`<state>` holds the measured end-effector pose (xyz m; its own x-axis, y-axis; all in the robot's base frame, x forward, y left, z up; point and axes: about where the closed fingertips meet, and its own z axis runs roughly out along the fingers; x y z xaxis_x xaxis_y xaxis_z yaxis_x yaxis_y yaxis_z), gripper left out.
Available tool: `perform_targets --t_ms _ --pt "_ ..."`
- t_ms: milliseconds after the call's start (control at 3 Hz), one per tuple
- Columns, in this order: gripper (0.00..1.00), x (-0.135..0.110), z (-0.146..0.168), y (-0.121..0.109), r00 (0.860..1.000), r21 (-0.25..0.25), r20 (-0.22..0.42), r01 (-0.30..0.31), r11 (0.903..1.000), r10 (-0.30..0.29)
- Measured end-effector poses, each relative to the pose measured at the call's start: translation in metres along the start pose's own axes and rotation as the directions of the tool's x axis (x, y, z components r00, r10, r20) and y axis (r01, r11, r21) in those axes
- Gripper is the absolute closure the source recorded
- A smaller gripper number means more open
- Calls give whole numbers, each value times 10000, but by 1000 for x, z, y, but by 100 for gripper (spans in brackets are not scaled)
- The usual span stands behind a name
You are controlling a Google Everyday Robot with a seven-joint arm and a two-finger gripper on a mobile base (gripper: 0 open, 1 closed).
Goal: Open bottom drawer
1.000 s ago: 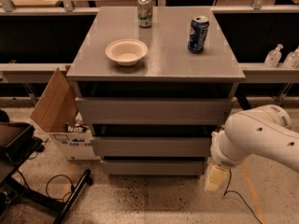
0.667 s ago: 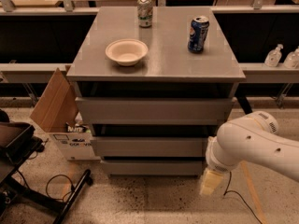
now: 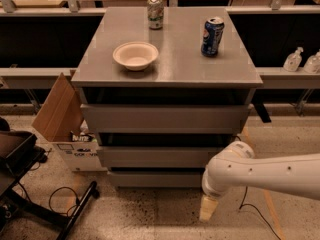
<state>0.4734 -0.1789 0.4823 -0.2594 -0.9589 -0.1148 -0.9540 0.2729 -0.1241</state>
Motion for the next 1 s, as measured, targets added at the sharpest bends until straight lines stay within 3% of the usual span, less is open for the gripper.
perform_targets --t_ms 333,667,1000 --pt "0 -10 62 -3 9993 -232 124 355 9991 -353" --pt "0 -29 152 -17 9950 -93 673 750 9971 -742" --pt "0 -29 153 -17 9951 -100 639 762 9970 -754"
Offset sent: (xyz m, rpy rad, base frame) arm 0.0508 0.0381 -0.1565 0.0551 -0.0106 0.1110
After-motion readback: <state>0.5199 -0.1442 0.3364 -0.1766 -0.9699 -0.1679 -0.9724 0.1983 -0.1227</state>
